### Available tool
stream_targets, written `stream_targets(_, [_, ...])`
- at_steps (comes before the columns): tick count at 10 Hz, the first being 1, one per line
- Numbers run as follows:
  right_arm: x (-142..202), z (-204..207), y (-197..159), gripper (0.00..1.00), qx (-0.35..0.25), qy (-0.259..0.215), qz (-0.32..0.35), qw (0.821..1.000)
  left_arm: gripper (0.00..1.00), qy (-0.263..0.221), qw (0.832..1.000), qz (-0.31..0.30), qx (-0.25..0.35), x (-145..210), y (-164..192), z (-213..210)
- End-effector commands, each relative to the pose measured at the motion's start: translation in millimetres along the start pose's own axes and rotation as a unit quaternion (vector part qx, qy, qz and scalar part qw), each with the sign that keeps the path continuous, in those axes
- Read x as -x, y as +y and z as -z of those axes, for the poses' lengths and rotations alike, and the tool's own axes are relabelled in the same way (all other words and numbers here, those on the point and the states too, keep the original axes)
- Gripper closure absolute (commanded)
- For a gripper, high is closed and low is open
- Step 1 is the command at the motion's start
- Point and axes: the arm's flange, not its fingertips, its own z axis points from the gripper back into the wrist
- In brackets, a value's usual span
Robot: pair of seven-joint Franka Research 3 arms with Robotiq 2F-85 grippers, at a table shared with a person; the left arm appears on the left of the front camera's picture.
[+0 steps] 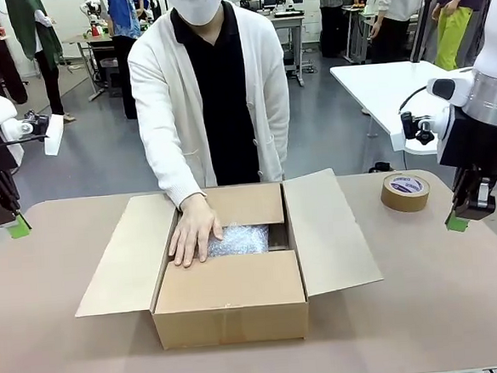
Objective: Wrap the clocks to prevent damage.
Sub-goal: Push the right (or left) flap of the Package Box to close it.
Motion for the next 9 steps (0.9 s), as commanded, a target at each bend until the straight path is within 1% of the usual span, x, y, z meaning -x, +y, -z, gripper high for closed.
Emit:
stream_targets(1, [-0.6, 3.4, 0.4, 0.99, 0.004, -0.006, -0.003, 1.000, 1.00, -0.003, 1.000, -0.002, -0.004, 0.5, -0.8, -0.6])
stream_targets(9, [-0.6, 3.4, 0.4, 0.99, 0.004, -0.006, -0.003, 1.000, 1.00, -0.003, 1.000, -0.002, -0.004, 0.5, -0.8, -0.6])
